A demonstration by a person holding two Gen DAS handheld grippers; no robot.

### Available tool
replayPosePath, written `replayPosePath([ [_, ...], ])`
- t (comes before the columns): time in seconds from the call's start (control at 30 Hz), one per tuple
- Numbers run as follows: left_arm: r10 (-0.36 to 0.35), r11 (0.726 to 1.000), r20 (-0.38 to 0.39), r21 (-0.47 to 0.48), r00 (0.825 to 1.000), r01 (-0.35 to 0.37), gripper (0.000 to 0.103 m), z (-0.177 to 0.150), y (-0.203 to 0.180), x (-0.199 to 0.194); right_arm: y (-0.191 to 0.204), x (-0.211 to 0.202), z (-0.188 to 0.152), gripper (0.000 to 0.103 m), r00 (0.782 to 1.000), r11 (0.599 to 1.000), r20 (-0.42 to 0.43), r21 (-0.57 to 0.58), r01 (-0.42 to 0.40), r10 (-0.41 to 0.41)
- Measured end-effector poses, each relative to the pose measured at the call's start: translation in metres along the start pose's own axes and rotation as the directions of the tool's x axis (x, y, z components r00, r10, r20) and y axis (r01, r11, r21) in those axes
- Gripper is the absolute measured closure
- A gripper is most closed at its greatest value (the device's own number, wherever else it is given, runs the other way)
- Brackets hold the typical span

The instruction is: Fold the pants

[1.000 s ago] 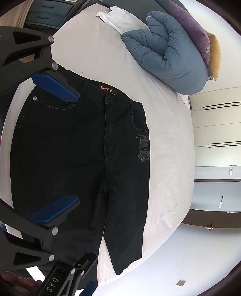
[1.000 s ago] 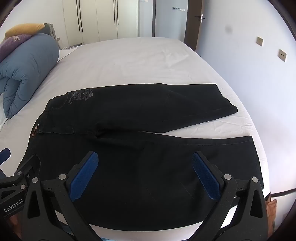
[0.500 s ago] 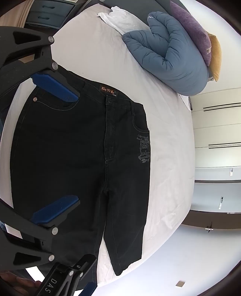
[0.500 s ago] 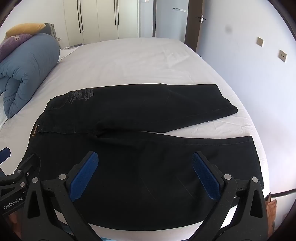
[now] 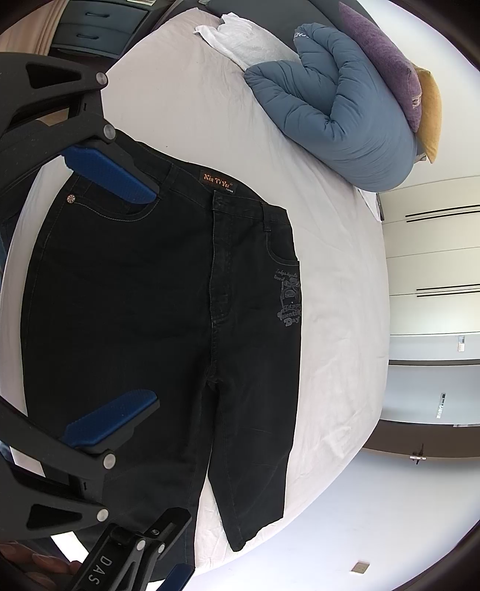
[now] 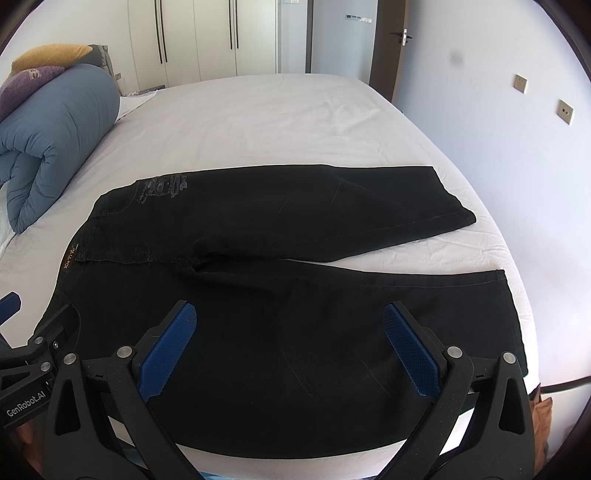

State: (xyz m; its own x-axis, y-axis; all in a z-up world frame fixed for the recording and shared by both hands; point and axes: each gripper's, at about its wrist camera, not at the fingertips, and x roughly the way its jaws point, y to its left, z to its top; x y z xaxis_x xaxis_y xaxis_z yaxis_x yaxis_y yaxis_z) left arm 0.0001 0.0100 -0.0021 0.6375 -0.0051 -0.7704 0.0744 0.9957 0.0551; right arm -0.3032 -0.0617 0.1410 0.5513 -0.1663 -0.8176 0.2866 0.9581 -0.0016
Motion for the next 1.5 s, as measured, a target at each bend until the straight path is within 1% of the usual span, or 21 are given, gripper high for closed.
replayPosePath([
  [1.5, 0.002, 1.0, -0.006, -0.002, 1.0, -0.002, 0.0, -0.0059, 0.002, 0.0022, 0.0088, 0.0055, -0.0088, 0.0, 1.0, 1.0, -0.008, -0.01, -0.001, 0.001],
])
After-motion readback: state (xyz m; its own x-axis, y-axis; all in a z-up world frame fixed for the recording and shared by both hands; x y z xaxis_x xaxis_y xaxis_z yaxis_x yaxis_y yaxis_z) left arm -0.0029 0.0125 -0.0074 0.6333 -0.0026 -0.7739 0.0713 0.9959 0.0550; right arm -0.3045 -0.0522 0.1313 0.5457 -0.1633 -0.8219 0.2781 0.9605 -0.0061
